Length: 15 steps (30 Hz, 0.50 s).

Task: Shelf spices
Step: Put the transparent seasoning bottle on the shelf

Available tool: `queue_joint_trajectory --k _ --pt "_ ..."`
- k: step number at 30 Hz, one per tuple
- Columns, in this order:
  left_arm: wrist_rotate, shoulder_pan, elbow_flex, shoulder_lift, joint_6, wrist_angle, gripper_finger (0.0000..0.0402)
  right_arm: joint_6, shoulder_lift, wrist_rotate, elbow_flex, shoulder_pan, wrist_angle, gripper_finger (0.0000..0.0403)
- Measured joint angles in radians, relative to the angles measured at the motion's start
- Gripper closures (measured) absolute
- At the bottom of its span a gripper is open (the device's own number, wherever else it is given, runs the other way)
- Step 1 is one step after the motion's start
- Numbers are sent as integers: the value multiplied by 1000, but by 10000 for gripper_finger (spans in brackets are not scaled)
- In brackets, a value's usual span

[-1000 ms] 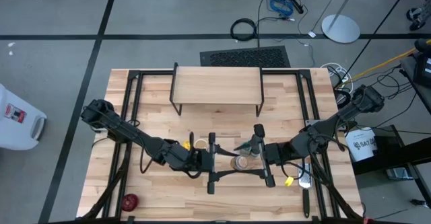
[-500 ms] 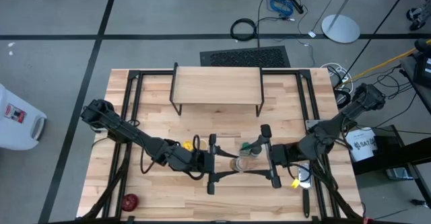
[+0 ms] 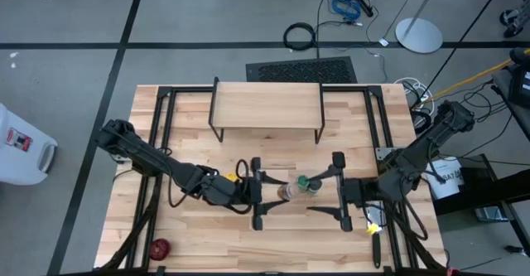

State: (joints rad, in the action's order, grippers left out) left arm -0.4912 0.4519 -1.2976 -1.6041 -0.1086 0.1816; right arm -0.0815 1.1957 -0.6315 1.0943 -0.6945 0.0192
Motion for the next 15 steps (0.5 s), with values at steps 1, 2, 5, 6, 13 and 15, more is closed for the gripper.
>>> queue_joint_trajectory --k 1,2,5,6,13,15 --pt "-10 0 0 15 12 -22 196 11 0 0 0 -1 16 105" --pt "-17 -1 0 30 25 -48 196 19 0 0 0 -1 27 105" --pt "-20 -4 0 61 53 -106 196 43 1 0 0 -1 38 105" --pt "-20 -5 0 68 67 -131 196 51 1 0 0 0 38 105" --pt "34 -8 0 81 130 -231 196 176 56 1 0 29 68 104" --pt "58 -9 0 81 131 -231 196 183 70 0 0 47 74 103"
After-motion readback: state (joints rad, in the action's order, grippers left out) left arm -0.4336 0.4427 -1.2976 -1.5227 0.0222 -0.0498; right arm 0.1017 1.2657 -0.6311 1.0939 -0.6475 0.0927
